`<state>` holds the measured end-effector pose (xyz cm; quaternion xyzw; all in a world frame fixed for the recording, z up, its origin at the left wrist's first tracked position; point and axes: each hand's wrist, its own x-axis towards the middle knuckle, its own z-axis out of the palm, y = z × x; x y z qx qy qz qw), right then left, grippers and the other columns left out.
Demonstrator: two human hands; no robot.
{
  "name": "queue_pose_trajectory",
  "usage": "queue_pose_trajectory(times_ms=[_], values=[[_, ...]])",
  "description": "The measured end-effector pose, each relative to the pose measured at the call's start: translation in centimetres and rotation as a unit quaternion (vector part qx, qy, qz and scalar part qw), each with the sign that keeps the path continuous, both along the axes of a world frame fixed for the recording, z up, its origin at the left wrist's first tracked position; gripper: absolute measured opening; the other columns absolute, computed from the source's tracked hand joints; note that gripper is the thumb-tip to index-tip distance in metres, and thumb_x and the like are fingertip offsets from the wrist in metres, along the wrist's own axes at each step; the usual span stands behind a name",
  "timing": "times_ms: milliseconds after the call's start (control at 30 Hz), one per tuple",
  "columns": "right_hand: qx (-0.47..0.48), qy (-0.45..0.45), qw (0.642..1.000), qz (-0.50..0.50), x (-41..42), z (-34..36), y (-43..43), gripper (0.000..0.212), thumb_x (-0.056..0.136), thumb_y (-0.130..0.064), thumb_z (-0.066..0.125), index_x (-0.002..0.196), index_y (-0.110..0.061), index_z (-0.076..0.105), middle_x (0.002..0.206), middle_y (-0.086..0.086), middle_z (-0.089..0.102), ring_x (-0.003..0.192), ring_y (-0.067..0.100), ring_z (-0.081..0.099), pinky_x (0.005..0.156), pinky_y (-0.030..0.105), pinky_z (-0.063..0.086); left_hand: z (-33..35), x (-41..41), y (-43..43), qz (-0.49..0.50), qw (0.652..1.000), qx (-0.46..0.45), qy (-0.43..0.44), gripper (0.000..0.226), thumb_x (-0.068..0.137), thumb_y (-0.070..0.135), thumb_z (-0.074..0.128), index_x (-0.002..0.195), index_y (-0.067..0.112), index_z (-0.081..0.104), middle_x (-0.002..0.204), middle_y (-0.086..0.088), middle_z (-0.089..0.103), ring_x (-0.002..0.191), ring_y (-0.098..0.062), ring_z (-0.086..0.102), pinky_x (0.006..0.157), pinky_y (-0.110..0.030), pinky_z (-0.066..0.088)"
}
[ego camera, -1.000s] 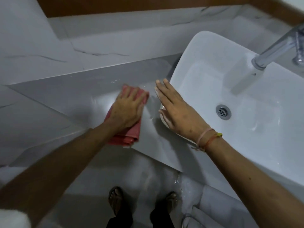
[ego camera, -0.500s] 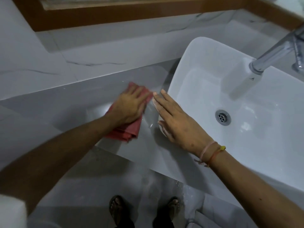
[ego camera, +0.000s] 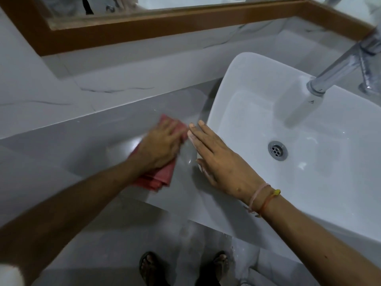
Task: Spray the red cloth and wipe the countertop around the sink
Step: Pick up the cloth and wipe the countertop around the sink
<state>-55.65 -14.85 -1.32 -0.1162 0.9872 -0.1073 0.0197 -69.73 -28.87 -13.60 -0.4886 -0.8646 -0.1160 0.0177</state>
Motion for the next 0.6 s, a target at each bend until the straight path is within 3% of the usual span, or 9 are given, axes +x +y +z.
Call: queue_pose_trajectory(times_ms=[100,167,233,367,433,600], values=[[0.006,0.0,1.0,-0.004,0.1,-0.1,-0.1,0.054,0.094,-0.004,0.048,0.143,0.002,0.027,0.154,0.018,0.025,0.146,0.031,0.014,0.119,0.033,0.013,-0.7,3.9,-2.3,-0.128,0.991,-0.025,-0.025,0.046,0.098,0.031,0.031,0.142,0.019,0.036,0.149,-0.012,0.041,0.141,-0.028,0.031,0.117,-0.046,0.024],[0.009,0.002,1.0,-0.006,0.1,-0.2,0.0,0.056,0.092,-0.002,0.049,0.143,0.002,0.026,0.155,0.017,0.025,0.146,0.03,0.014,0.119,0.033,0.013,-0.8,2.8,-4.6,-0.148,0.988,-0.038,-0.02,0.047,0.099,0.032,0.03,0.145,0.022,0.035,0.148,-0.01,0.044,0.14,-0.025,0.034,0.12,-0.041,0.019],[0.004,0.002,1.0,-0.007,0.0,-0.1,-0.1,0.056,0.092,-0.002,0.048,0.143,0.002,0.027,0.155,0.017,0.025,0.146,0.03,0.014,0.12,0.033,0.014,-0.9,-0.5,-5.5,-0.1,0.994,-0.043,-0.001,0.047,0.097,0.03,0.033,0.143,0.021,0.038,0.141,-0.013,0.051,0.134,-0.028,0.039,0.12,-0.035,0.016],[-0.011,0.01,1.0,-0.013,0.1,0.1,-0.1,0.055,0.089,0.0,0.051,0.141,0.004,0.031,0.151,0.019,0.032,0.144,0.034,0.021,0.118,0.037,0.02,-0.4,-5.9,-1.6,0.038,0.998,-0.054,0.018,0.05,0.096,0.024,0.028,0.144,0.014,0.035,0.142,-0.013,0.048,0.133,-0.033,0.039,0.117,-0.045,0.022],[-0.01,0.014,1.0,-0.012,0.1,0.0,-0.1,0.056,0.089,0.001,0.051,0.141,0.004,0.031,0.151,0.019,0.033,0.143,0.034,0.022,0.118,0.039,0.022,-0.3,-4.5,1.1,0.04,0.999,-0.025,0.014,0.048,0.095,0.021,0.033,0.141,0.01,0.04,0.139,-0.015,0.051,0.129,-0.034,0.043,0.114,-0.047,0.026],[-0.013,0.01,1.0,-0.015,0.0,-0.2,-0.1,0.059,0.089,-0.001,0.05,0.143,0.001,0.027,0.153,0.017,0.03,0.145,0.031,0.019,0.118,0.037,0.021,-1.0,-0.2,-1.4,-0.158,0.986,0.003,-0.047,0.04,0.098,0.03,0.035,0.134,0.018,0.043,0.14,-0.01,0.049,0.13,-0.028,0.043,0.114,-0.04,0.032]])
